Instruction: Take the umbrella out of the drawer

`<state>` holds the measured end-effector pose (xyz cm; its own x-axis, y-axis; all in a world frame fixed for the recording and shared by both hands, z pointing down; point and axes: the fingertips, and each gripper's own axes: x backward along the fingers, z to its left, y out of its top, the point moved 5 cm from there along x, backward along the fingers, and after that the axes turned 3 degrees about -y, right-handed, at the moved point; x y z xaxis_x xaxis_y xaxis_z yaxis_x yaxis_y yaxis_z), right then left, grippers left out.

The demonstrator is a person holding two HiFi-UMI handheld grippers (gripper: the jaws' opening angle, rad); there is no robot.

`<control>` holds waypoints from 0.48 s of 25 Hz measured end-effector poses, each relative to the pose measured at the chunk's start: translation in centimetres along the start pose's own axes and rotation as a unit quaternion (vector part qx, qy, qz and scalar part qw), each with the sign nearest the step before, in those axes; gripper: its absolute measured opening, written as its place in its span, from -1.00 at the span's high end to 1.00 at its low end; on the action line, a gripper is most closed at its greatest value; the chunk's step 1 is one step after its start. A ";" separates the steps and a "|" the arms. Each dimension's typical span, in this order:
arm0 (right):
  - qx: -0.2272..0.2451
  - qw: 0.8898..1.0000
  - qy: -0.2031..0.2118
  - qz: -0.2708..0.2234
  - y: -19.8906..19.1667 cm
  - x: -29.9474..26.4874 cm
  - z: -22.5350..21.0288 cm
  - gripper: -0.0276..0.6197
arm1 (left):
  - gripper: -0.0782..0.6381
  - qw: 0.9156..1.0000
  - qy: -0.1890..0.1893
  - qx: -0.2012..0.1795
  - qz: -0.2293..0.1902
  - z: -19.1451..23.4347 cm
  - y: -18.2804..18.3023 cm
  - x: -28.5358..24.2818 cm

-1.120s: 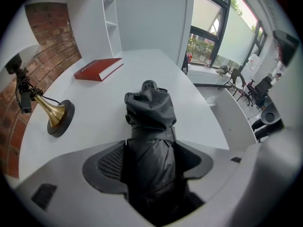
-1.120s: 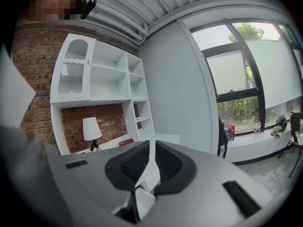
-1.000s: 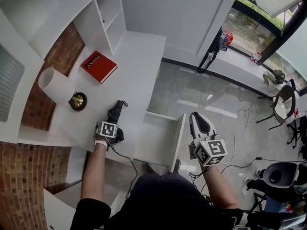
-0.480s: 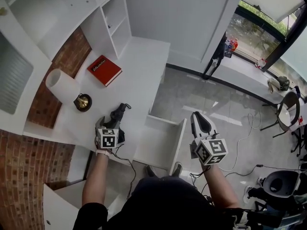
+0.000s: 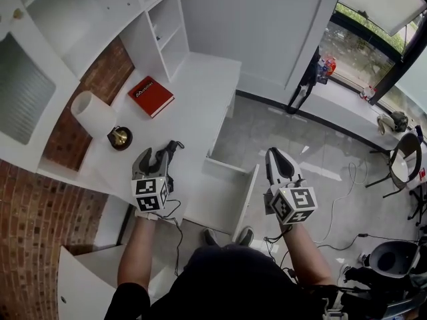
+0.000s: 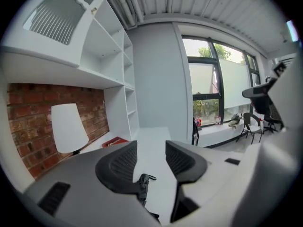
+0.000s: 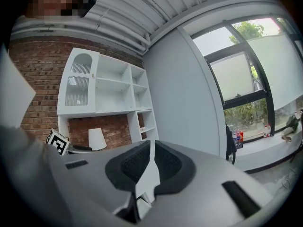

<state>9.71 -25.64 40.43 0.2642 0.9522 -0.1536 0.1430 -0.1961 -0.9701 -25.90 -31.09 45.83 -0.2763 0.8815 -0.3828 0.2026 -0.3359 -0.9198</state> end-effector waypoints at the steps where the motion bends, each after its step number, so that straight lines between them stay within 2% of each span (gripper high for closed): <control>1: -0.003 1.000 0.001 -0.004 0.4 0.1 0.0 0.83 | 0.30 1.000 -0.001 -0.002 -0.007 -0.6 0.8 0.6; 4: -0.008 1.000 0.001 -0.020 1.6 0.2 -0.1 0.87 | 0.43 0.999 -0.004 -0.002 -0.033 -2.4 2.9 2.3; 8: 0.012 0.999 0.005 -0.031 2.3 0.5 -0.6 0.89 | 0.64 0.996 -0.016 0.025 -0.080 -4.3 5.3 4.7; 12: 0.012 0.999 0.009 -0.040 3.1 0.9 -0.7 0.90 | 0.71 0.993 -0.019 0.048 -0.109 -5.2 7.0 6.2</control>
<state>11.04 -25.53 37.46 0.2701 0.9602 -0.0717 0.1423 -0.1134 -0.9833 -21.28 -26.29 37.49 -0.3385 0.9246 -0.1748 0.0442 -0.1700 -0.9845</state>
